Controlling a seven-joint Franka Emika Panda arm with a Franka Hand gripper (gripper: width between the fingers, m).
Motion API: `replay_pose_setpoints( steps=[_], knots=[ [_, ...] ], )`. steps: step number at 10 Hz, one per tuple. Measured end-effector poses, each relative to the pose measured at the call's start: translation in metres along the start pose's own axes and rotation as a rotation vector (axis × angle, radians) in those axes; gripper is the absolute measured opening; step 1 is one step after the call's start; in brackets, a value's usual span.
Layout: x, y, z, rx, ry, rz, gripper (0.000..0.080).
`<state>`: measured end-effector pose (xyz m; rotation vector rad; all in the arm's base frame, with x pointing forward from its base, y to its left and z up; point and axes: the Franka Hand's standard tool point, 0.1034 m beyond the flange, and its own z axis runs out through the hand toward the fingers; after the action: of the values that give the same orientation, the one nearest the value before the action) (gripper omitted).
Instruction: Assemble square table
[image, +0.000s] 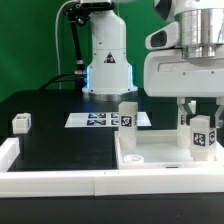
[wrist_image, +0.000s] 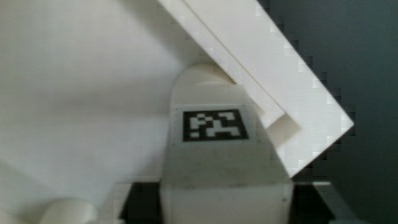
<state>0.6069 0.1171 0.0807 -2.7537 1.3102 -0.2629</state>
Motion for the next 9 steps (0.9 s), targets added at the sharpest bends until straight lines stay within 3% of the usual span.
replay_pose_setpoints(
  steps=[6,8,9],
  knots=[
    [0.0015,0.0009,-0.0005,0.004,-0.018,0.188,0.0294],
    [0.0015,0.0009,-0.0005,0.005,-0.018,0.145,0.0520],
    [0.0011,0.0006,-0.0006,0.005,-0.017,0.103,0.0520]
  ],
)
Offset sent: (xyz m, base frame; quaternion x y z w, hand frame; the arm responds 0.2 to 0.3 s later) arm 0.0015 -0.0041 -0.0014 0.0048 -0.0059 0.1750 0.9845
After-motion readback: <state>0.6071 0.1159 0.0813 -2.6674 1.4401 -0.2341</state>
